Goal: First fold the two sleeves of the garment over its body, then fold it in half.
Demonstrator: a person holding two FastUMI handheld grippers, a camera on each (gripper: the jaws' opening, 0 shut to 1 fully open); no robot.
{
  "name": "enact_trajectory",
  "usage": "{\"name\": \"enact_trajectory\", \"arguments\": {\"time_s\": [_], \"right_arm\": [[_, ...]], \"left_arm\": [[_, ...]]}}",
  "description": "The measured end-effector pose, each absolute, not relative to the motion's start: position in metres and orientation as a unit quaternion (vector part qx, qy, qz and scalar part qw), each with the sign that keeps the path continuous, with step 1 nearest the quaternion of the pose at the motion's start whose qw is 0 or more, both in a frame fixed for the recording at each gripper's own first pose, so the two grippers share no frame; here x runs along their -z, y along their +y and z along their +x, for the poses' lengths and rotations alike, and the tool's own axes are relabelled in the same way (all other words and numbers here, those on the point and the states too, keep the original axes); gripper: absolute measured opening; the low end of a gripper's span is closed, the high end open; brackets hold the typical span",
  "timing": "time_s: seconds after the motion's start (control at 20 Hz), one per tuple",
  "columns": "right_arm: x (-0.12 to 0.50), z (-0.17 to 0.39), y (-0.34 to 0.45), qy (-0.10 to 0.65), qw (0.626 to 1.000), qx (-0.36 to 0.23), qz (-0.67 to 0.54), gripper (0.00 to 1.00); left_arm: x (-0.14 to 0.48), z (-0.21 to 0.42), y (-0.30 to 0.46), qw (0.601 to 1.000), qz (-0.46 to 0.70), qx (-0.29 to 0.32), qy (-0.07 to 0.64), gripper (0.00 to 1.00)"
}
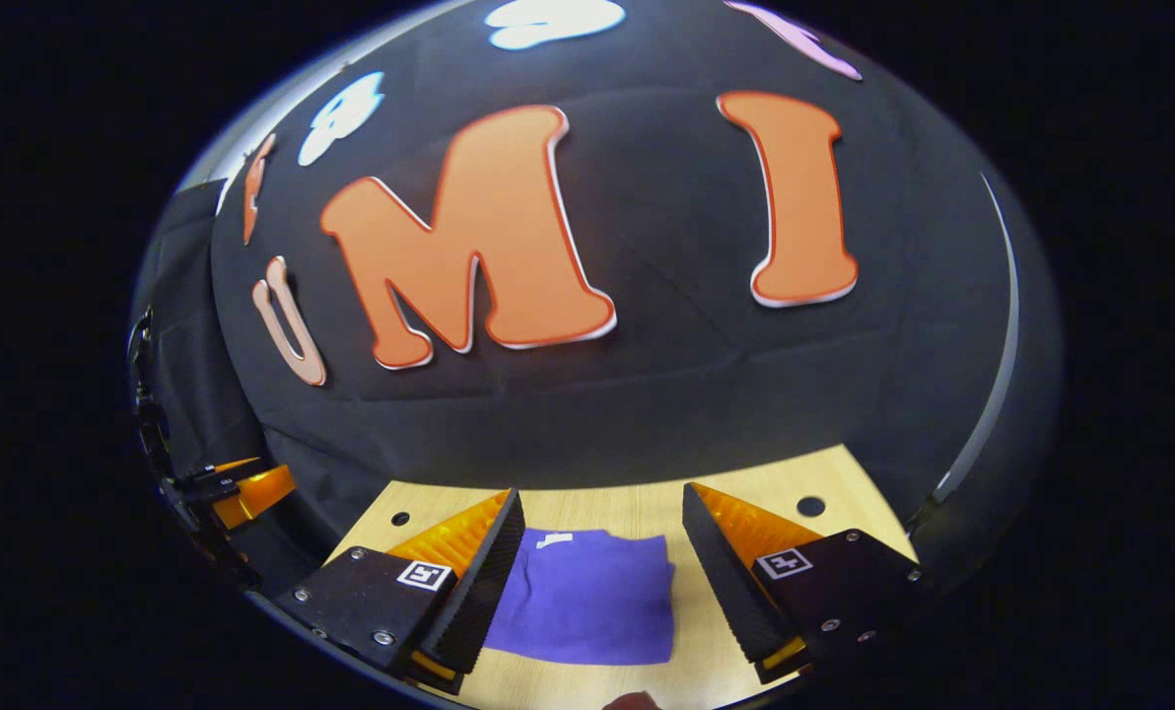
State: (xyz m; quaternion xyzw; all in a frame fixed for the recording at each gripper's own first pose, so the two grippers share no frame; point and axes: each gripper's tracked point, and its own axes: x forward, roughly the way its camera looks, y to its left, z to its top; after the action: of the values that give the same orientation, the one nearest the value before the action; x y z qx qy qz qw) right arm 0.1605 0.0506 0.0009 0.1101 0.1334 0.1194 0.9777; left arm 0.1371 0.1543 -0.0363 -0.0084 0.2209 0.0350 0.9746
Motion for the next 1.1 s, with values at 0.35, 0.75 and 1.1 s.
{"name": "enact_trajectory", "arguments": {"time_s": [0.35, 0.75, 1.1], "right_arm": [[-0.044, 0.095, 0.067, 0.047, 0.989, -0.114, 0.081, 0.96], [-0.060, 0.035, 0.085, -0.034, 0.993, -0.108, 0.046, 1.00], [-0.043, 0.007, 0.099, -0.055, 0.992, -0.116, 0.021, 1.00]], "left_arm": [[-0.028, 0.079, 0.134, 0.993, -0.019, -0.023, 0.117, 0.98], [-0.050, 0.022, 0.118, 0.999, -0.031, -0.012, 0.043, 0.98], [-0.022, -0.008, 0.105, 0.999, -0.025, -0.012, 0.036, 1.00]]}}
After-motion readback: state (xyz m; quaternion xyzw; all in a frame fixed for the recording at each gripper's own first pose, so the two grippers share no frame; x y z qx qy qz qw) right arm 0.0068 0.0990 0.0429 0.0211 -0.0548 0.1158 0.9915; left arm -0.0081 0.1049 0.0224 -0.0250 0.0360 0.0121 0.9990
